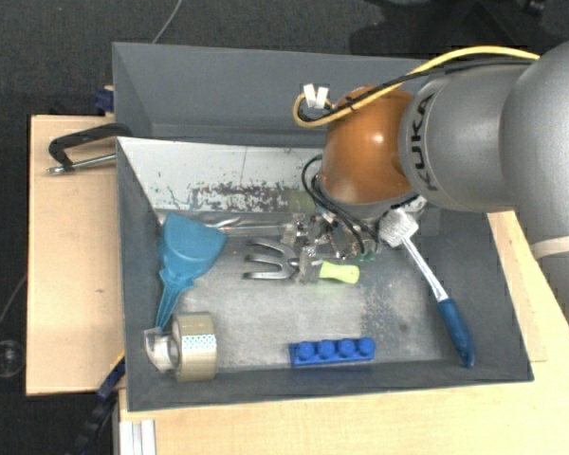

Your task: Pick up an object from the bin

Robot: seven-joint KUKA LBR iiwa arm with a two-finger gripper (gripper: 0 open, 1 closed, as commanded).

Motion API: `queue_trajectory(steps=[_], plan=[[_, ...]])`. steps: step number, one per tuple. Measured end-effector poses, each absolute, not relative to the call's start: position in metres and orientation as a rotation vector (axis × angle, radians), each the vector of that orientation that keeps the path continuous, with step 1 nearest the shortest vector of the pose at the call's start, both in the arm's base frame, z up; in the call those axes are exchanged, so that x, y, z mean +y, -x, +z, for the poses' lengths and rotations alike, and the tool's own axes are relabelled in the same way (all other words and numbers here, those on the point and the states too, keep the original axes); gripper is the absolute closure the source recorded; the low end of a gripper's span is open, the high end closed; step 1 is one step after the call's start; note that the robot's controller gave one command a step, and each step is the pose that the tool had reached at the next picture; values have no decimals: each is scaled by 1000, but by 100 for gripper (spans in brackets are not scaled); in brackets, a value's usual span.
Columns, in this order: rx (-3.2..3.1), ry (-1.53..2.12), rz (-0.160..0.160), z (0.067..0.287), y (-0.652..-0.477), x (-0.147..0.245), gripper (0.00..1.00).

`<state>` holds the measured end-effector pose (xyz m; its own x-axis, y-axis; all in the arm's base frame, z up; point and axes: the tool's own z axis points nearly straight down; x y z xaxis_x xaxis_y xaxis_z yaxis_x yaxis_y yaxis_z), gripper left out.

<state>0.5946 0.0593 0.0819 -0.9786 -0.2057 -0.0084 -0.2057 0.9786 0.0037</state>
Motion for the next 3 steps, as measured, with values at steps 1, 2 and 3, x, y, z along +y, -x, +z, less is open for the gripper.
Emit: queue_trajectory(steps=[1,2,3], plan=[[3113,324,8,98,-595,60,100],[3110,324,8,113,-596,60,100],[3107,323,8,129,-597,60,100]])
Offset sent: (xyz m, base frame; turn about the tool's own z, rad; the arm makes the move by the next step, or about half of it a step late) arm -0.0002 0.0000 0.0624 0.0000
